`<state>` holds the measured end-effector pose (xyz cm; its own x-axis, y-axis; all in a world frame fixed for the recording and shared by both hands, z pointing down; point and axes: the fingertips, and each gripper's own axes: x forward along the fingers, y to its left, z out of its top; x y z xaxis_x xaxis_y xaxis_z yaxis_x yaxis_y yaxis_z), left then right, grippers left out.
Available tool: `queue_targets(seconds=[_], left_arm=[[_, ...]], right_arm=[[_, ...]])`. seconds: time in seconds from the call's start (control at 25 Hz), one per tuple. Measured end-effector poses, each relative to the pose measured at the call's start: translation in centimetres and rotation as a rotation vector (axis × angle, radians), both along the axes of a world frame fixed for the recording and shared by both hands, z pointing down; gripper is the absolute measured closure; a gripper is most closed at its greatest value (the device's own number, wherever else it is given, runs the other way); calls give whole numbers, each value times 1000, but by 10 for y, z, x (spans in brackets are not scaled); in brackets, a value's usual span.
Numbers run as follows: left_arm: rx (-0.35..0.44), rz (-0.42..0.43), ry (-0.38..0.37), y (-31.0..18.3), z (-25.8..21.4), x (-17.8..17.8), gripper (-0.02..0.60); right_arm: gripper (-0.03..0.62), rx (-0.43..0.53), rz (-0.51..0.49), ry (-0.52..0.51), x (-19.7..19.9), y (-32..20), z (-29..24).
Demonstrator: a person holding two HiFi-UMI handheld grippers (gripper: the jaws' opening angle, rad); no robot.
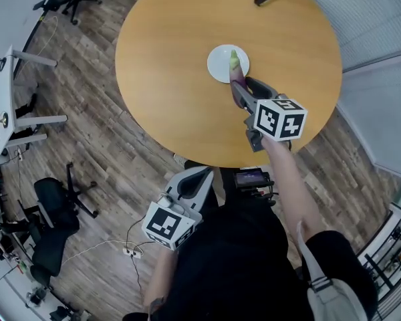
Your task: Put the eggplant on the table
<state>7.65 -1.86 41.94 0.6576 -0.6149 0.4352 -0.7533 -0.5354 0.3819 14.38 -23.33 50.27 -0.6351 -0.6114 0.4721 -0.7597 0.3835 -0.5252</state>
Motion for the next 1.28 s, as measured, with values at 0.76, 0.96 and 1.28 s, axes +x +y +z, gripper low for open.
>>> queue_targets(seconds=[0.76,0.96,1.28], left_arm=[[-84,-8,55,6,27,2,571],[-117,-23,66,9,36,-12,571],[-116,-10,57,8,35,-19,571]], right_arm=[[405,-118,130,298,-13,-79,113],[405,-129,154,343,-12,-87,128],[407,-132,180,432,-14,-101,138]])
